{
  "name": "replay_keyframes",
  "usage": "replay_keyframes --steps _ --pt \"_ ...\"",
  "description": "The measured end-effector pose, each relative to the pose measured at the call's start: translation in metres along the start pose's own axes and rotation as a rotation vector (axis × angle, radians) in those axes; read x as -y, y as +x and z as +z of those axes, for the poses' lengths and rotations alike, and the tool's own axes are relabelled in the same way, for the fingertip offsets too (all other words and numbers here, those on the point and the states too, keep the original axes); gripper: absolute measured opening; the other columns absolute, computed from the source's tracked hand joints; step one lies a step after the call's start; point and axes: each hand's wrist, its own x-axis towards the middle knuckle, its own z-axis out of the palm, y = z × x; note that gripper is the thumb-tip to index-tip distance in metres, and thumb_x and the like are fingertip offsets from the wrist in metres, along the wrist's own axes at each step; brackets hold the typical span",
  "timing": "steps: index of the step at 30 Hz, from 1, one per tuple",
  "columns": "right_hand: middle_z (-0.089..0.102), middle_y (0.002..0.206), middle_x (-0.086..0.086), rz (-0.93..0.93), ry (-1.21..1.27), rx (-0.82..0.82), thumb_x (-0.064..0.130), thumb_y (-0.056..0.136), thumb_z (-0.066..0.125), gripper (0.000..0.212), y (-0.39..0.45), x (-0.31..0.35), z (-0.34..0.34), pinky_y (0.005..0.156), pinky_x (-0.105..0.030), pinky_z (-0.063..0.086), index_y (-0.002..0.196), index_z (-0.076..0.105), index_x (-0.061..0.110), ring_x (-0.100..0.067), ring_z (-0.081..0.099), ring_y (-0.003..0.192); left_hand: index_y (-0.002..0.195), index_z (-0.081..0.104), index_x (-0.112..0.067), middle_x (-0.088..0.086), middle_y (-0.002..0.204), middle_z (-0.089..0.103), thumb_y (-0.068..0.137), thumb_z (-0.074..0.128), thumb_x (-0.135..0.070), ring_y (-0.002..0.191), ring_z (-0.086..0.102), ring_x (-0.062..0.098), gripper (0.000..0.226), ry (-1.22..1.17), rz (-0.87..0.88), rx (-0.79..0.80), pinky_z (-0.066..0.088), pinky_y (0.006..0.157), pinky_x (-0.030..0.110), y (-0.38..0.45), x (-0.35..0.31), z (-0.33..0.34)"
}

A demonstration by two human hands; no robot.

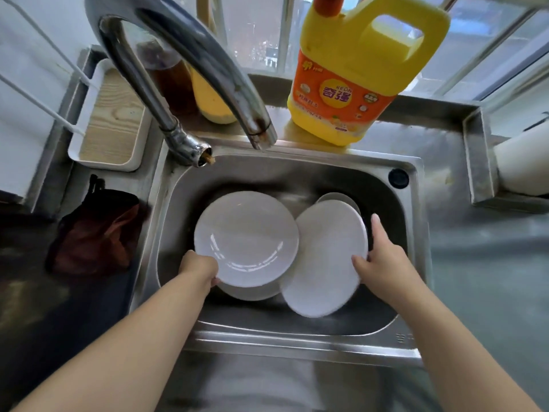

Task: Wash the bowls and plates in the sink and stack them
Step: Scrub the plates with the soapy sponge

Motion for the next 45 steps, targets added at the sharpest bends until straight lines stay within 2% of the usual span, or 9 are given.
replay_keyframes --steps 7,17,21,24,27,32,35,40,45 --pt "0.060 0.079 0.006 -0.062 -0.094 -0.118 0.012 0.093 0.053 0.041 -0.019 -0.006 -0.034 0.065 -0.029 0.048 0.131 0.052 0.024 -0.019 0.059 0.076 0.104 0.049 -0.012 0.016 0.125 0.052 0.087 0.041 0.007 0.108 0.054 0.039 0.026 0.045 0.038 -0.036 0.056 0.074 0.044 0.011 0.012 0.006" --pt "0.062 0.111 -0.001 0.158 0.566 -0.059 0.013 0.091 0.060 0.037 0.000 -0.013 0.024 0.091 -0.045 0.053 0.127 0.050 0.019 -0.022 0.060 0.101 0.119 0.052 -0.002 0.016 0.099 0.061 0.091 0.059 -0.015 0.080 0.060 0.029 0.031 -0.003 0.079 0.177 0.048 0.074 0.035 -0.020 0.002 -0.003" --pt "0.063 0.113 -0.007 0.272 0.900 0.032 0.008 0.091 0.059 0.031 0.015 -0.006 0.062 0.089 -0.046 0.054 0.121 0.053 0.015 -0.026 0.062 0.102 0.125 0.052 -0.020 0.009 0.119 0.065 0.099 0.047 -0.033 0.112 0.060 0.030 0.029 -0.319 0.030 0.674 0.048 0.097 0.047 -0.062 -0.011 -0.011" --pt "0.063 0.114 -0.009 0.338 1.068 0.138 0.004 0.092 0.057 0.030 0.024 0.001 0.083 0.081 -0.039 0.055 0.120 0.053 0.013 -0.025 0.062 0.100 0.132 0.048 -0.023 0.008 0.126 0.061 0.096 0.049 -0.005 0.116 0.056 0.031 0.041 -0.430 0.119 0.690 0.052 0.091 0.047 -0.074 -0.007 -0.011" --pt "0.062 0.120 -0.006 0.250 0.725 0.173 0.019 0.094 0.057 0.032 0.024 0.007 0.083 0.082 -0.034 0.053 0.126 0.053 0.014 -0.020 0.060 0.100 0.132 0.049 -0.021 0.006 0.123 0.062 0.091 0.046 0.009 0.112 0.057 0.027 0.051 -0.448 0.182 0.601 0.056 0.078 0.037 -0.075 -0.005 -0.017" --pt "0.045 0.137 -0.008 -0.099 -0.065 -0.269 0.027 0.093 0.056 0.047 0.052 -0.006 0.058 0.104 -0.034 0.035 0.138 0.045 0.015 -0.024 0.038 0.128 0.129 0.049 -0.014 0.009 0.119 0.063 0.089 0.047 0.011 0.107 0.059 0.028 0.047 -0.398 0.172 0.555 0.058 0.071 0.034 -0.072 -0.004 -0.029" --pt "0.037 0.144 -0.014 -0.058 -0.344 -0.182 0.038 0.092 0.056 0.056 0.082 -0.009 0.048 0.108 -0.042 0.031 0.142 0.037 0.020 -0.032 0.030 0.132 0.129 0.049 -0.009 0.012 0.122 0.061 0.088 0.050 0.010 0.110 0.058 0.031 0.045 -0.367 0.179 0.524 0.057 0.075 0.035 -0.072 -0.003 -0.032" --pt "0.039 0.141 -0.018 0.042 -0.513 -0.020 0.042 0.091 0.054 0.063 0.112 -0.016 0.052 0.103 -0.044 0.033 0.146 0.029 0.023 -0.038 0.035 0.125 0.127 0.052 -0.004 0.014 0.120 0.062 0.088 0.047 0.012 0.107 0.060 0.029 0.042 -0.389 0.207 0.479 0.058 0.066 0.028 -0.073 -0.001 -0.028" --pt "0.039 0.137 -0.018 0.023 -0.344 -0.094 0.037 0.092 0.049 0.058 0.094 0.001 0.039 0.105 -0.046 0.030 0.146 0.029 0.033 -0.039 0.034 0.125 0.126 0.052 -0.011 0.012 0.122 0.062 0.088 0.046 0.013 0.111 0.059 0.029 0.046 -0.444 0.216 0.515 0.056 0.083 0.036 -0.077 -0.003 -0.029"
